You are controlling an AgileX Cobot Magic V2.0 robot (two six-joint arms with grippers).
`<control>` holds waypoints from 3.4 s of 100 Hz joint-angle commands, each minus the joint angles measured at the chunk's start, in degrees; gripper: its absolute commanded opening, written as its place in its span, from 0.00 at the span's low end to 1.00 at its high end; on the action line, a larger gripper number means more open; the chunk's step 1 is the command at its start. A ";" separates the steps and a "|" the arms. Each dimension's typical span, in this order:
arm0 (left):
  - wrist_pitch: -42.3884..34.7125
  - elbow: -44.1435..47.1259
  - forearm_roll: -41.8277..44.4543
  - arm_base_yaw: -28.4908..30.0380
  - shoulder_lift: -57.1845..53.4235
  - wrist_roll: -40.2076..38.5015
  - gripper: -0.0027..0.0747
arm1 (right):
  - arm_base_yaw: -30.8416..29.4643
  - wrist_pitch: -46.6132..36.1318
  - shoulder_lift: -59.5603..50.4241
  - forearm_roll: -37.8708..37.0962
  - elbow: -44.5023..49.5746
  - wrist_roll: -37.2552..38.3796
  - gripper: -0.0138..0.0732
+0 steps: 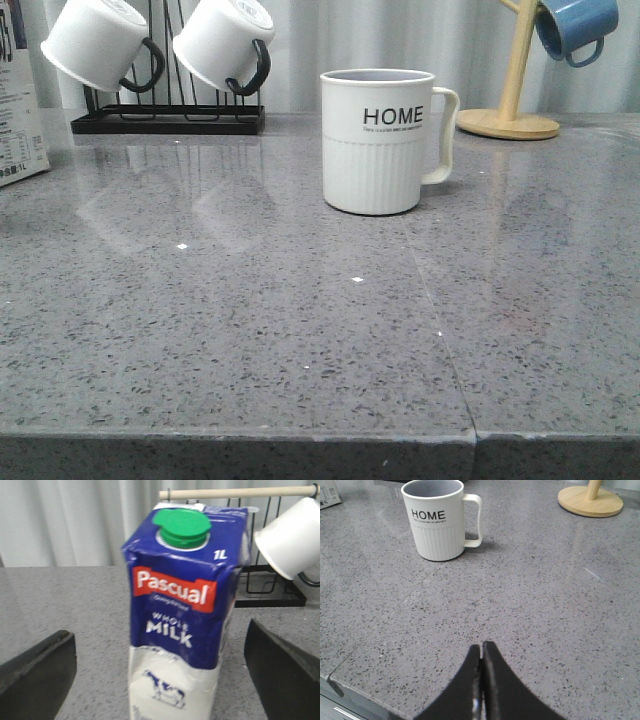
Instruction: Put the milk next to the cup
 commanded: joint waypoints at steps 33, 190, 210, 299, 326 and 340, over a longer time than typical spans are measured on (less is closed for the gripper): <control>-10.51 -6.36 -1.87 -0.67 10.42 -0.41 0.88 | 0.15 -4.10 0.58 -0.31 -1.32 -0.27 0.09; -10.21 -8.68 -0.57 -23.99 10.04 -0.41 0.39 | 0.15 -4.17 0.58 -0.31 -1.32 -0.27 0.09; -8.47 -12.88 -0.57 -26.77 13.71 -0.41 0.39 | 0.15 -4.17 0.58 -0.31 -1.32 -0.27 0.09; -11.62 -15.32 -5.48 -32.26 18.74 -0.41 0.73 | 0.15 -4.22 0.58 -0.31 -1.32 -0.27 0.09; -11.08 -15.32 -5.48 -32.26 18.64 -0.41 0.73 | 0.15 -4.22 0.58 -0.31 -1.32 -0.27 0.09; -10.80 -13.44 -5.48 -32.26 16.73 -0.41 0.73 | 0.15 -4.22 0.58 -0.31 -1.32 -0.27 0.09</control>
